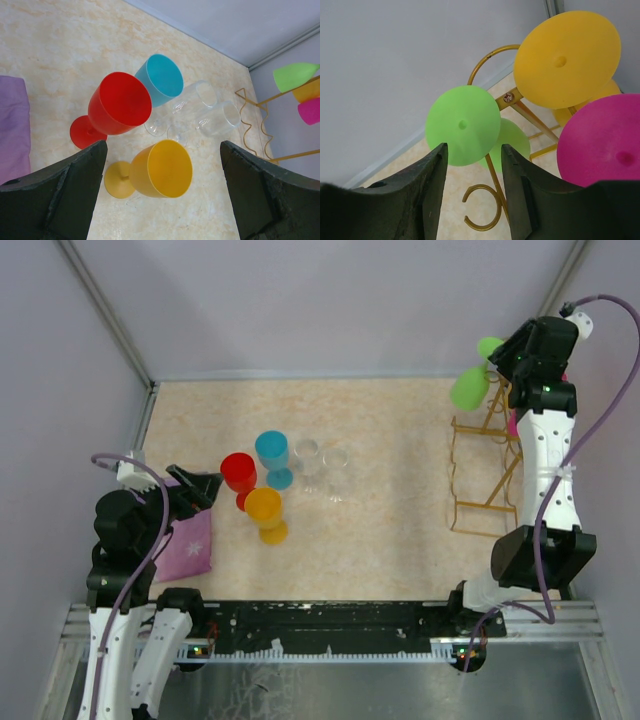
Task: Take the wine glass off the wine glass rack
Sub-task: Pick up the wine glass from the wine rack, then place the wine glass at the center of the board.
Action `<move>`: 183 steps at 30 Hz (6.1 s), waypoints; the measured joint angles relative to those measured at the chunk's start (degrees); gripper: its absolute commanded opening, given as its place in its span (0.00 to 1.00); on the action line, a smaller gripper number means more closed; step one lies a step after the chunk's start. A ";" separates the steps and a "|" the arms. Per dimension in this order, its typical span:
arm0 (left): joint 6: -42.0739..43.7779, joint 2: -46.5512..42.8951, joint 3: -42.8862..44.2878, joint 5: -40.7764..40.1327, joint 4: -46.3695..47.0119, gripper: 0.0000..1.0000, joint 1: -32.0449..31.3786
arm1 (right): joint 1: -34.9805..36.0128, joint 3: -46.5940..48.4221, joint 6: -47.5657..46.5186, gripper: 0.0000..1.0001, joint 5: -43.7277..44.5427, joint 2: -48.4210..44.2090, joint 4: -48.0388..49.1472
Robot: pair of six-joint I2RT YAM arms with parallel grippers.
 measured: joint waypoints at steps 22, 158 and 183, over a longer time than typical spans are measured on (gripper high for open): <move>-0.02 0.00 -0.02 0.00 0.00 0.99 0.00 | -0.24 0.00 2.29 0.42 0.63 3.72 1.14; -9.88 6.88 -2.54 29.42 25.27 0.97 0.00 | 9.42 -32.65 6.71 0.00 -59.87 -29.44 25.51; -12.37 20.20 -2.05 24.65 41.22 0.77 -31.08 | 36.13 -27.32 -8.22 0.00 -56.92 -24.22 14.71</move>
